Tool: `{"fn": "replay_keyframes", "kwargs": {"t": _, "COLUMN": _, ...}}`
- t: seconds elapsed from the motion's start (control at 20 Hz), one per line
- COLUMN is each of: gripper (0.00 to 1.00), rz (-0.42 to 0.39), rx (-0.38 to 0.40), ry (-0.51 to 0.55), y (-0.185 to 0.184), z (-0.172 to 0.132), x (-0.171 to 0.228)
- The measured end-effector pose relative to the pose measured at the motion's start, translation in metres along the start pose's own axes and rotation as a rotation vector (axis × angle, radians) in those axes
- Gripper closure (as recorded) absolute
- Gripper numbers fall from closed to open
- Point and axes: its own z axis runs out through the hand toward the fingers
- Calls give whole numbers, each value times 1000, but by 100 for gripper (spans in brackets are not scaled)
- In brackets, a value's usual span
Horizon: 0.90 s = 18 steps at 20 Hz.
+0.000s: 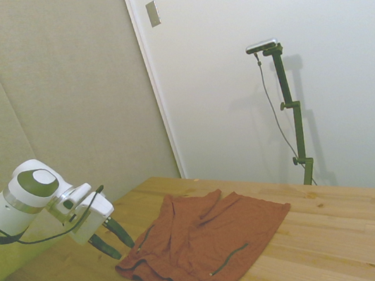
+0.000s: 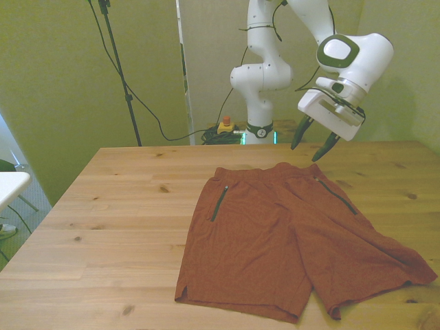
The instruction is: Fold the shorts
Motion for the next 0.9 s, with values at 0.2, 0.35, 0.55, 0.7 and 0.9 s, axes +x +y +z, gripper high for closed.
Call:
{"fn": "replay_keyframes", "kwargs": {"t": 0.2, "gripper": 0, "rz": -51, "rx": 15, "ry": -9, "y": -30, "z": 2, "x": -17}}
{"fn": "replay_keyframes", "kwargs": {"t": 0.35, "gripper": 0, "rz": -68, "rx": 18, "ry": -1, "y": -39, "z": -1, "x": -20}}
{"fn": "replay_keyframes", "kwargs": {"t": 0.55, "gripper": 0, "rz": -75, "rx": -43, "ry": 6, "y": -40, "z": 11, "x": -22}}
{"fn": "replay_keyframes", "kwargs": {"t": 0.7, "gripper": 0, "rz": -77, "rx": -68, "ry": 13, "y": -42, "z": 21, "x": -22}}
{"fn": "replay_keyframes", "kwargs": {"t": 0.9, "gripper": 100, "rz": -80, "rx": -102, "ry": 32, "y": -41, "z": 30, "x": -15}}
